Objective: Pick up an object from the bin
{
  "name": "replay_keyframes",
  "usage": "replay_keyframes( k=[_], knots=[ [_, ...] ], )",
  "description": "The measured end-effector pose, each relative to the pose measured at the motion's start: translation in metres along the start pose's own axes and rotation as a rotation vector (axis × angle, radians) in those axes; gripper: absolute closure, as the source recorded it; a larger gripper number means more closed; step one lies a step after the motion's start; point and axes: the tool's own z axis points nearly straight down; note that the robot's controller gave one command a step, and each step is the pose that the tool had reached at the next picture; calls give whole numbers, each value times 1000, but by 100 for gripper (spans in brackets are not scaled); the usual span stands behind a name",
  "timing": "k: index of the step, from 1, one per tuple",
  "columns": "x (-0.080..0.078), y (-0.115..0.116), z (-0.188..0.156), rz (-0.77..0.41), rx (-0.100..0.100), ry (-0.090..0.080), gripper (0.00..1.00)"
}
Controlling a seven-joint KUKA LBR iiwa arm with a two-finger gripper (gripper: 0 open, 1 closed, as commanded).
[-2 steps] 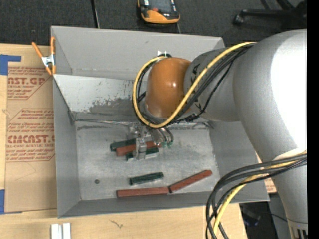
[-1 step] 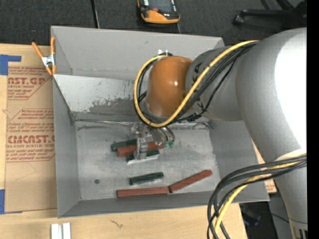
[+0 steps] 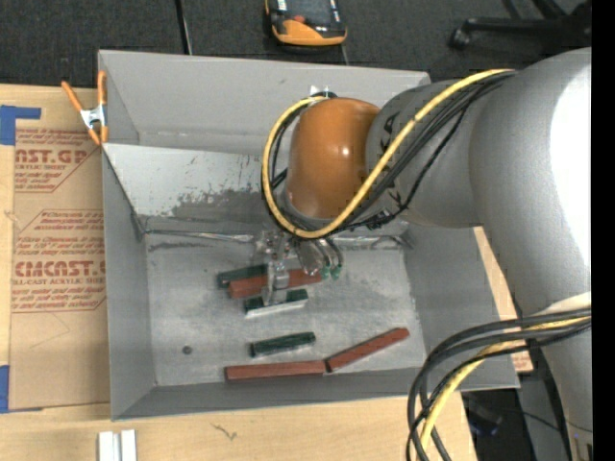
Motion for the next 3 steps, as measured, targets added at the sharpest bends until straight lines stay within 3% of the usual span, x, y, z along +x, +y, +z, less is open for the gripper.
replay_keyframes(
  k=[3],
  knots=[
    [-2,0,-45,0,1,-9,100]
  ],
)
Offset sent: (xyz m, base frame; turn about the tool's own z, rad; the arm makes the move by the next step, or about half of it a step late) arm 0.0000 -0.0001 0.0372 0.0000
